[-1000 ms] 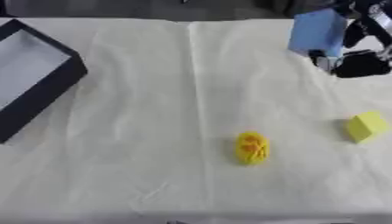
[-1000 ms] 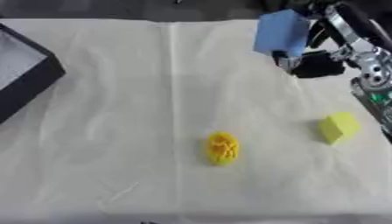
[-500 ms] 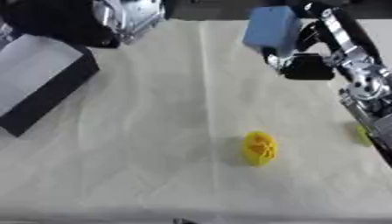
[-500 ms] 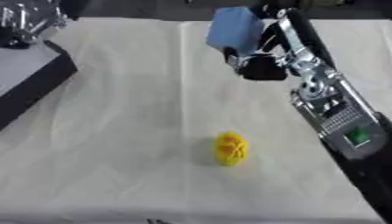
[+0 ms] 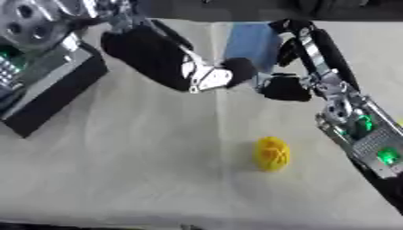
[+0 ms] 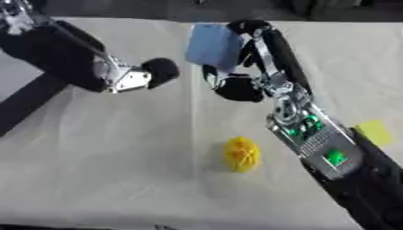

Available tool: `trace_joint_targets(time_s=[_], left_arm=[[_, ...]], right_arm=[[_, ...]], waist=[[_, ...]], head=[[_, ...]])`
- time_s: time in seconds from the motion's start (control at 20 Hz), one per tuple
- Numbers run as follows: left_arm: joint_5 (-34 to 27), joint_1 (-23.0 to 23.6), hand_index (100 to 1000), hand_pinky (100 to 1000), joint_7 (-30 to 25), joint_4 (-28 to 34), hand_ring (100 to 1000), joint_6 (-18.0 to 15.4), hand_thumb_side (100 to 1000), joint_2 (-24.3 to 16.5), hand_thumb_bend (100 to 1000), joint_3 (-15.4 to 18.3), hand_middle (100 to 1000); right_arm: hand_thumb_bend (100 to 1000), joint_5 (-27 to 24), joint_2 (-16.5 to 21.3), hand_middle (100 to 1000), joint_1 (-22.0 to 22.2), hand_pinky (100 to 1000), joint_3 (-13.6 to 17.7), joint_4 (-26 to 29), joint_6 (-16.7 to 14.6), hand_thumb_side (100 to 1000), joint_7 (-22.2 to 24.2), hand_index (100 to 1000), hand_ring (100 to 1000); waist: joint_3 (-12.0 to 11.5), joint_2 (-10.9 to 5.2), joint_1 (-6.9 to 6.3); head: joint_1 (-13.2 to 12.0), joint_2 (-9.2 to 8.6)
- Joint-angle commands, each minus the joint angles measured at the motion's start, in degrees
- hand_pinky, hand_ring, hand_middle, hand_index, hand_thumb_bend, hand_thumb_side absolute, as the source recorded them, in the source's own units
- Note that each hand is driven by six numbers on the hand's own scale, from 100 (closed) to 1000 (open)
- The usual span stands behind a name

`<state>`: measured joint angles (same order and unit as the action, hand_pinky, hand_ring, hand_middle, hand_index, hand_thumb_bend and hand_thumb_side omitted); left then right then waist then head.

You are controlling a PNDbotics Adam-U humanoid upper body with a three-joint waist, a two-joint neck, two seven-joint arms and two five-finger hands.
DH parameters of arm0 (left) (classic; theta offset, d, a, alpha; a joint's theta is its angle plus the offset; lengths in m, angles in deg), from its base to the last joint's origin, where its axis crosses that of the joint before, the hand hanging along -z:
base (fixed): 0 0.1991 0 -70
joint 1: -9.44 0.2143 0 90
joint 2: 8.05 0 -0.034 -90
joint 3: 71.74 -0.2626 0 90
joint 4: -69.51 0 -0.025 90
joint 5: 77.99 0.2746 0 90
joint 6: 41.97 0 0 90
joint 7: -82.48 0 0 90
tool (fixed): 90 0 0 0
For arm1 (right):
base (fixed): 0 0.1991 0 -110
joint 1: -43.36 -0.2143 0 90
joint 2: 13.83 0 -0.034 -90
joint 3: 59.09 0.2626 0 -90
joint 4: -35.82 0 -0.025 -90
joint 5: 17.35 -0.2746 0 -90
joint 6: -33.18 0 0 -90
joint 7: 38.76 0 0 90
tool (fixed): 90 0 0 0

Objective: Pick up the objects with one hand, pass them to the other hand, and then place them into the box on the other side of the table.

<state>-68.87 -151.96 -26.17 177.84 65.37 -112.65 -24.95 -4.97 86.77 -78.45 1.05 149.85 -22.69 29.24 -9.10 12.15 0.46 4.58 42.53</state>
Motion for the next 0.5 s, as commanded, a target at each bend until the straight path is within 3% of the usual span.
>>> trace_joint_targets(time_s=[0.05, 0.4, 0.5], left_arm=[[2.9, -2.1, 901, 854, -2.7, -1.0, 1000, 1.6, 186, 1.2, 477, -2.0, 817], [9.8, -3.3, 899, 849, -9.6, -1.9, 1000, 2.8, 152, 4.4, 513, -3.1, 820], [11.7, -3.5, 896, 843, -11.5, -1.8, 1000, 2.9, 100, 5.0, 528, -2.8, 822]], right_arm=[[100, 0.6, 0.1, 465, -1.2, 539, -1.0, 0.6, -1.1, 100, -2.1, 491, 511], [100, 1.1, -0.9, 466, -1.7, 542, -3.2, 0.6, -1.8, 100, -2.4, 492, 512], [100, 1.8, -1.0, 466, -1.8, 543, -3.7, 0.6, -2.2, 100, -1.8, 491, 512]], waist=[[-0.1, -0.90, -0.12], [-0.4, -0.73, 0.06], [-0.5, -0.66, 0.13]], head=[[-0.6, -0.66], [-1.4, -1.00], [-1.6, -1.05]])
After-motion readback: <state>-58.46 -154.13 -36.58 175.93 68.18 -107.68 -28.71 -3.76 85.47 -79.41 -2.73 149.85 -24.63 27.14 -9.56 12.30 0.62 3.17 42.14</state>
